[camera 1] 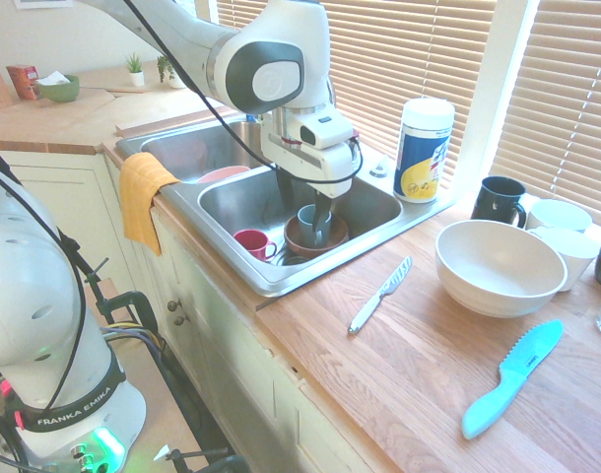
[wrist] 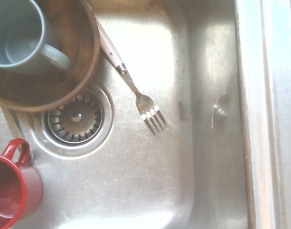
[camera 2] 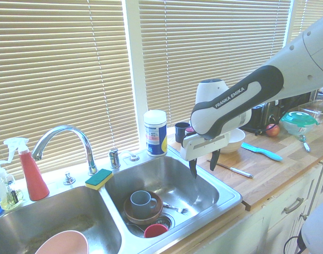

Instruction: Put the knife into the sink

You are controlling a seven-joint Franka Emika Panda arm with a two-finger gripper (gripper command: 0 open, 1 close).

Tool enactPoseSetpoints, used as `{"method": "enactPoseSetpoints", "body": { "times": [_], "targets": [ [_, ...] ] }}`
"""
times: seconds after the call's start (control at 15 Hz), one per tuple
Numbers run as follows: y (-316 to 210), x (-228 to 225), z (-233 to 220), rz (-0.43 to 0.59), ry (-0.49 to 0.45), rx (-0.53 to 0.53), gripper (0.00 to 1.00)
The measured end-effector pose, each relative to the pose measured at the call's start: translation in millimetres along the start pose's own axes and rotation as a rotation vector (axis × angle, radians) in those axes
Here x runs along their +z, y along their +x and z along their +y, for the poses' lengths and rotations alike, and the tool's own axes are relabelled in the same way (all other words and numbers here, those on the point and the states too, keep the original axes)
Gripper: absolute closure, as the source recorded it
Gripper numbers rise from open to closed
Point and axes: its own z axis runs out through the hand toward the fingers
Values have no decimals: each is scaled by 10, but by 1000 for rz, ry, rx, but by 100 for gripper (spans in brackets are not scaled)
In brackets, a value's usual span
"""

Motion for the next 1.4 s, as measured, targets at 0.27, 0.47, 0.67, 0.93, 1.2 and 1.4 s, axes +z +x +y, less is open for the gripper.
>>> {"method": "enactPoseSetpoints", "body": {
  "times": [0.27, 0.47, 0.67, 0.93, 1.2, 1.4],
  "targets": [
    [14, 2, 12, 6, -6, -13, 0],
    [179, -46, 126, 18, -12, -40, 0],
    [516, -164, 403, 19, -28, -89, 0],
    [844, -183, 870, -9, -41, -151, 0],
    [1018, -156, 1160, -9, -44, -214, 0],
    [1063, -19, 1178, -15, -47, -219, 0]
  ]
}}
